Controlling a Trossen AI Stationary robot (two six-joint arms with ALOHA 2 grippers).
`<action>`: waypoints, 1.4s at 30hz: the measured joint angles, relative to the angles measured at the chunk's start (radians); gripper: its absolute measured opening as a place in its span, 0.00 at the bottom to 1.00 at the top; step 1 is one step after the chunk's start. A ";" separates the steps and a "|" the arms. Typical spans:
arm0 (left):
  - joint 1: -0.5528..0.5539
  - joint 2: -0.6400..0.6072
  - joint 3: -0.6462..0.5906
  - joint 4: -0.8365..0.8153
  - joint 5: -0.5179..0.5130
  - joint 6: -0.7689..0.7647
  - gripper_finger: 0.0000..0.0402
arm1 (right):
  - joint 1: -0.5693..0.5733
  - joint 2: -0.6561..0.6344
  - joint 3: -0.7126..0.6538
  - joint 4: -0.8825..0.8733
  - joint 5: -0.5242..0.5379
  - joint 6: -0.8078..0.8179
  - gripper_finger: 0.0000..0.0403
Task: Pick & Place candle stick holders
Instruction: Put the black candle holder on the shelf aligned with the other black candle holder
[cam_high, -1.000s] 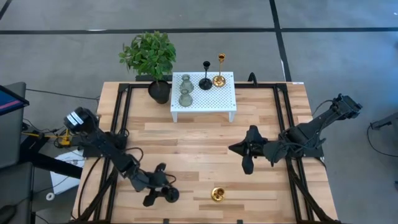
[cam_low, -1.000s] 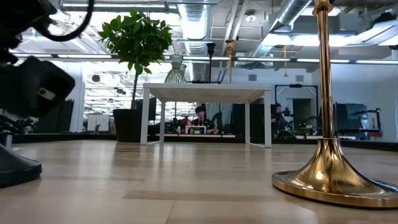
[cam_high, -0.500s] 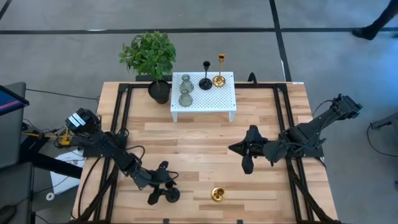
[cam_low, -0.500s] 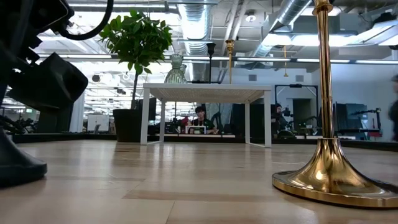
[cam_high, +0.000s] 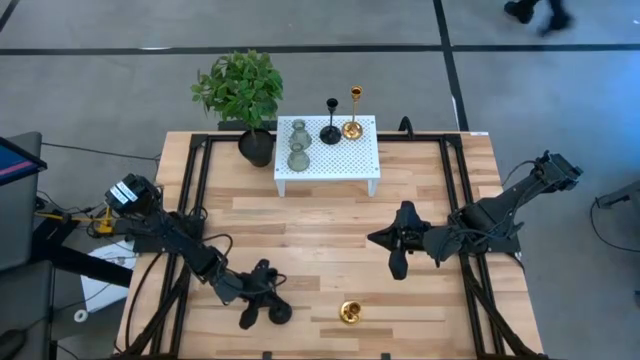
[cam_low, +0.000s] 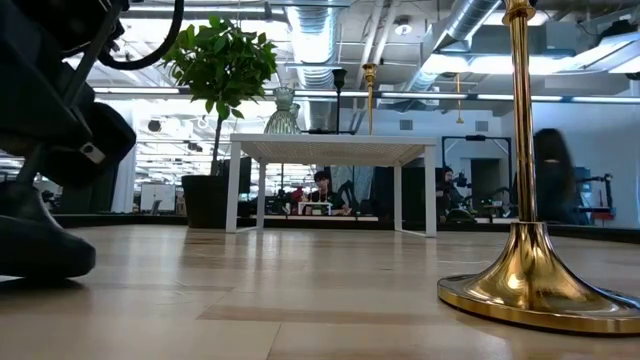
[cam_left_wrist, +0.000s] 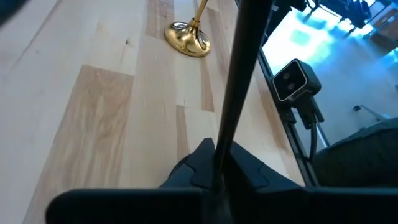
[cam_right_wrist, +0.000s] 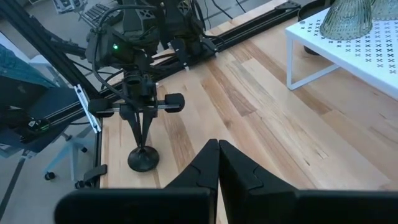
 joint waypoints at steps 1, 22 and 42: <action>0.000 0.000 0.000 0.000 0.000 -0.010 0.04 | 0.000 0.000 0.000 0.000 0.000 0.000 0.00; 0.151 -0.107 0.320 -0.475 -0.173 -0.023 0.03 | 0.019 0.000 0.000 -0.048 0.116 -0.026 0.00; 0.653 -0.060 0.699 -0.568 -0.296 0.312 0.03 | 0.301 -0.005 -0.001 -0.622 0.276 0.419 0.00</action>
